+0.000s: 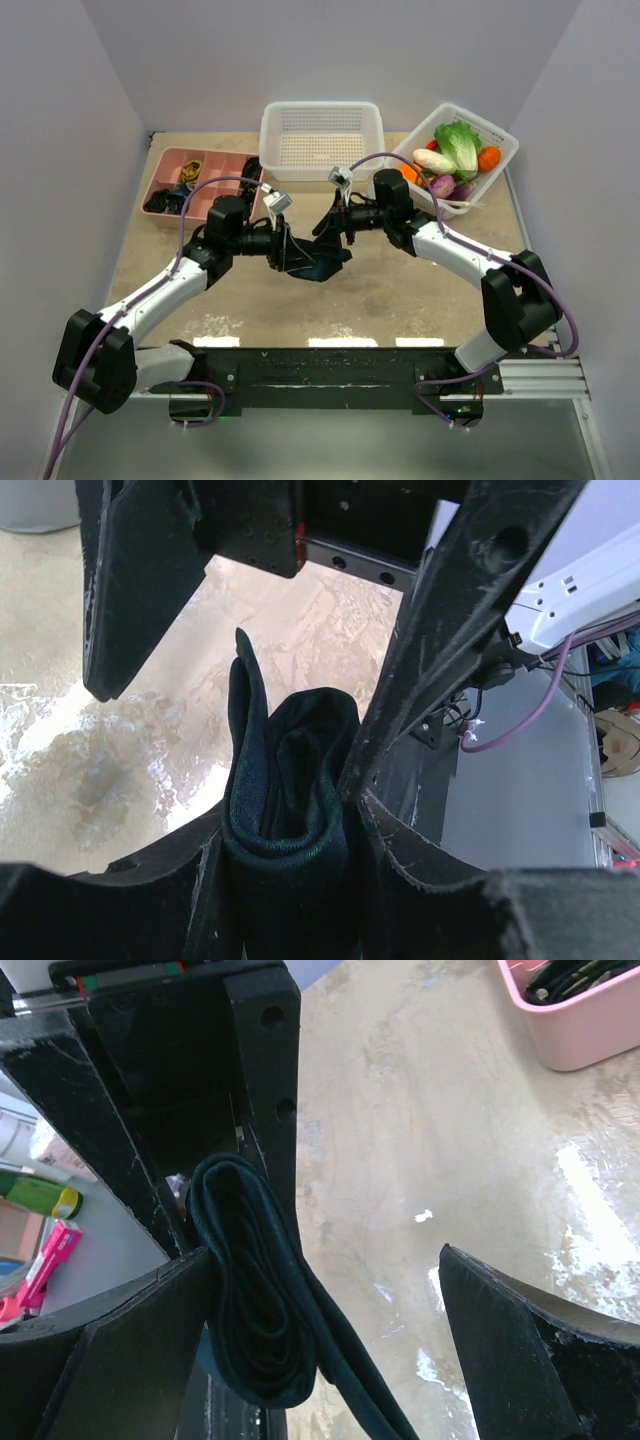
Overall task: Roll the ties
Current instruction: Pick up the tie at the center of the board, then move the storage box to the center of the board.
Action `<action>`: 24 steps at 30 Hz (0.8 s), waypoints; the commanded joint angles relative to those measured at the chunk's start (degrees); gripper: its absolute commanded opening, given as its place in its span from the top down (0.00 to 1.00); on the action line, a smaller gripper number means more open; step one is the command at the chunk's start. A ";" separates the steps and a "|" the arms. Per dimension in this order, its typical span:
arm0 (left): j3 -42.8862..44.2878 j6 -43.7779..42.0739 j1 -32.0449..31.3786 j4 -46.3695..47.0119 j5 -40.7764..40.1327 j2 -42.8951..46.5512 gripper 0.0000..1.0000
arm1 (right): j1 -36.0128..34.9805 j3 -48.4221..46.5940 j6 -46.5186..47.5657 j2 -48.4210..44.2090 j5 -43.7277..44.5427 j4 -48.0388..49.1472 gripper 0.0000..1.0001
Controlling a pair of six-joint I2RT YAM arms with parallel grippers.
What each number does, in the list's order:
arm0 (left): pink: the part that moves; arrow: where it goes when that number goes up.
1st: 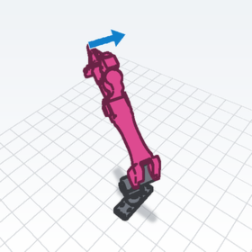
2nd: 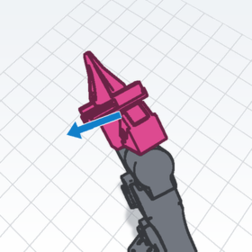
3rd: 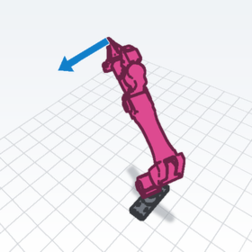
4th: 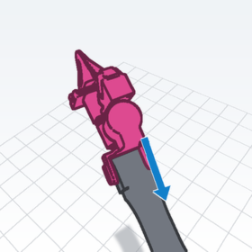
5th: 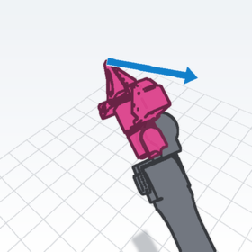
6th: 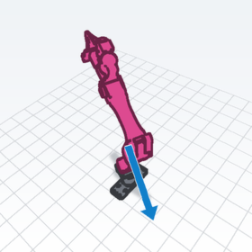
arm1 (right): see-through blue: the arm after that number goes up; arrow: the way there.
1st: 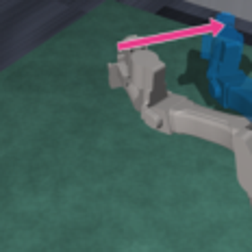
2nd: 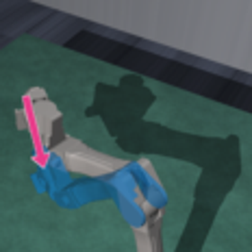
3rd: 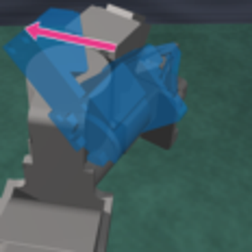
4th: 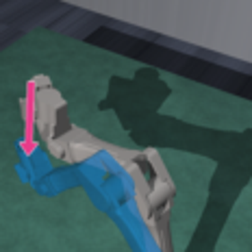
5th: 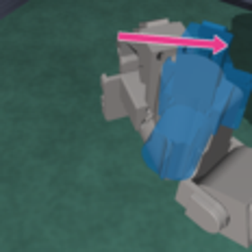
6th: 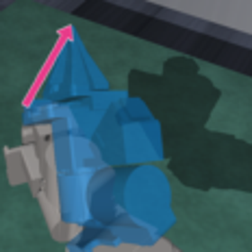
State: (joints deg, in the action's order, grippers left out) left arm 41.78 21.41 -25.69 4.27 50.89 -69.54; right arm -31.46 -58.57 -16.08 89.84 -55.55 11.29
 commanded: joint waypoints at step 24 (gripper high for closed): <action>1.99 -2.78 -2.96 3.20 2.98 3.97 0.57 | 0.44 3.37 -0.18 -7.32 -5.89 -4.52 0.01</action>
State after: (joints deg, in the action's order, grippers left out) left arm 41.78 19.90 -28.27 5.89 53.10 -67.48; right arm -31.35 -55.70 -16.78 82.17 -61.08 7.27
